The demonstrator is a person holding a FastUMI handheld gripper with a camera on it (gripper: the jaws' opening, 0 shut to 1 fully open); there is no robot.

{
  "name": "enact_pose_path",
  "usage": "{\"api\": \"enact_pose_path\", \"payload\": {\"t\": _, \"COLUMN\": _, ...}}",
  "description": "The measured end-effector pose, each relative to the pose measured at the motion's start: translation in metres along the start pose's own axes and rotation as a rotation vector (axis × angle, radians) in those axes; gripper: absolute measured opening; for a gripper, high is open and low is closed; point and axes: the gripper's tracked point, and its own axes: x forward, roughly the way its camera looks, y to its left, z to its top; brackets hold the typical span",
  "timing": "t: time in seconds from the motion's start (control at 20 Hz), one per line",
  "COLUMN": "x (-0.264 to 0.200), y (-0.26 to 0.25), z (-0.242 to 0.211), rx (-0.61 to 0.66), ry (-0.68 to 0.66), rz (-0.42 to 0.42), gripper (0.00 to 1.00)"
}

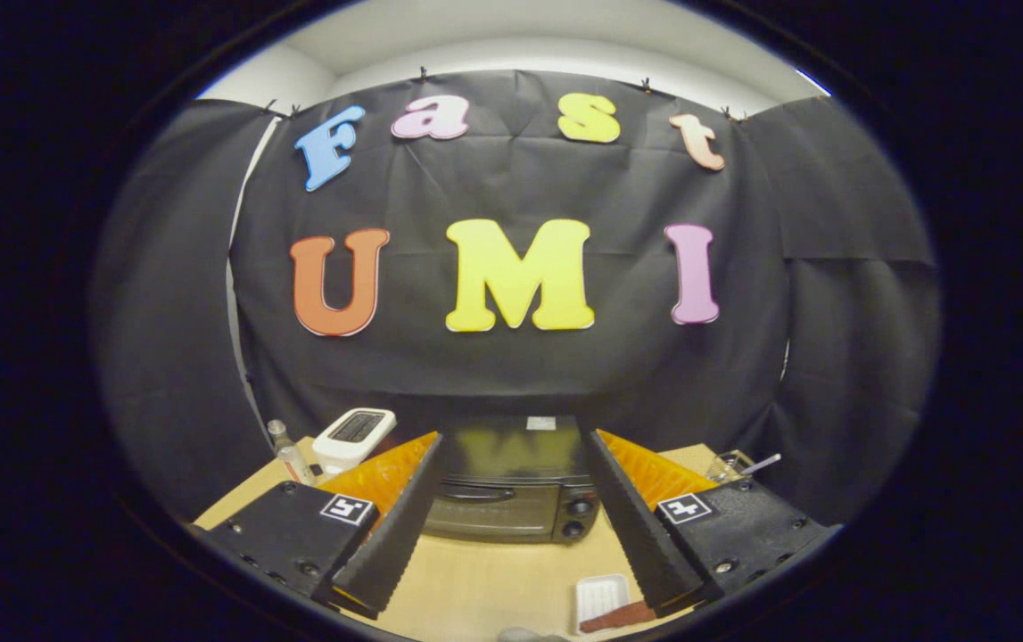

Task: Open the toaster oven, put the food inside, and close the toaster oven door.

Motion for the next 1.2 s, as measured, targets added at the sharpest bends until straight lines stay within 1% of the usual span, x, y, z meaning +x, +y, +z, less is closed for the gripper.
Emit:
{"api": "enact_pose_path", "payload": {"t": 0.15, "x": 0.049, "y": 0.023, "z": -0.034, "rx": 0.029, "ry": 0.055, "rz": 0.009, "gripper": 1.00}}
{"api": "enact_pose_path", "payload": {"t": 0.35, "x": 0.104, "y": 0.035, "z": -0.072, "rx": 0.020, "ry": 0.119, "rz": -0.015, "gripper": 1.00}}
{"api": "enact_pose_path", "payload": {"t": 0.45, "x": 0.124, "y": 0.036, "z": -0.089, "rx": -0.004, "ry": 0.142, "rz": -0.029, "gripper": 1.00}}
{"api": "enact_pose_path", "payload": {"t": 0.6, "x": 0.141, "y": 0.036, "z": -0.109, "rx": -0.010, "ry": 0.186, "rz": -0.039, "gripper": 1.00}}
{"api": "enact_pose_path", "payload": {"t": 0.65, "x": 0.143, "y": 0.037, "z": -0.111, "rx": 0.007, "ry": 0.188, "rz": -0.034, "gripper": 1.00}}
{"api": "enact_pose_path", "payload": {"t": 0.85, "x": 0.137, "y": 0.038, "z": -0.113, "rx": 0.006, "ry": 0.191, "rz": -0.035, "gripper": 1.00}}
{"api": "enact_pose_path", "payload": {"t": 1.2, "x": 0.102, "y": 0.039, "z": -0.127, "rx": 0.010, "ry": 0.216, "rz": -0.040, "gripper": 1.00}}
